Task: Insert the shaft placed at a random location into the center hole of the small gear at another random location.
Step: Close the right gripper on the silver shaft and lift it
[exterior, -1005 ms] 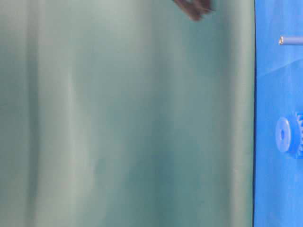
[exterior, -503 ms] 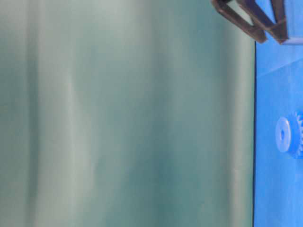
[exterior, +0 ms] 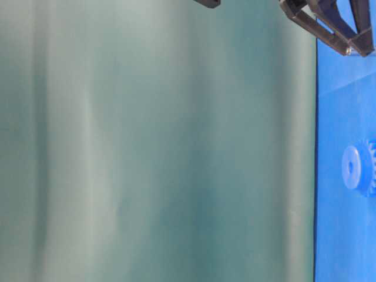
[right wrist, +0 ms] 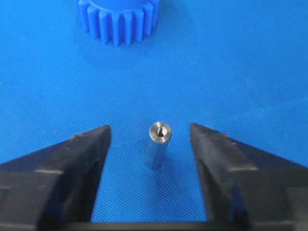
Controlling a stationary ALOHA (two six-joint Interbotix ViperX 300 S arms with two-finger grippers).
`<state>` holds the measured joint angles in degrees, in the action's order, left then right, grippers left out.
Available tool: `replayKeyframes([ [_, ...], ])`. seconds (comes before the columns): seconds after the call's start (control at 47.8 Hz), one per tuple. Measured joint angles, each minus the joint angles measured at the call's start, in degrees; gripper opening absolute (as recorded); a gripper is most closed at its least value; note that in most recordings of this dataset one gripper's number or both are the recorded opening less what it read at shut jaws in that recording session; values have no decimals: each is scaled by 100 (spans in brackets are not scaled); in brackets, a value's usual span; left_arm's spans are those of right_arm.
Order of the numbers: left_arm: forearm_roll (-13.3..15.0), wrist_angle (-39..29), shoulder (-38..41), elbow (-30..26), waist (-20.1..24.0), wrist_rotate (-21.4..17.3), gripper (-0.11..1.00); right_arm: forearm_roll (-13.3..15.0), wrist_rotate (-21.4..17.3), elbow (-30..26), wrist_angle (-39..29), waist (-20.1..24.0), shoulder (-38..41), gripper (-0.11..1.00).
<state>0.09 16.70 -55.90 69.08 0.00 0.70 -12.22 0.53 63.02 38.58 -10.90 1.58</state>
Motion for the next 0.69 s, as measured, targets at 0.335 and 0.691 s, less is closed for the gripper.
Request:
replayKeyframes([
  [0.335, 0, -9, 0, 9, 0, 0, 0, -9, 0, -9, 62, -18, 0, 3],
  [0.691, 0, -18, 9, 9, 0, 0, 0, -9, -9, -79, -26, -18, -149, 3],
])
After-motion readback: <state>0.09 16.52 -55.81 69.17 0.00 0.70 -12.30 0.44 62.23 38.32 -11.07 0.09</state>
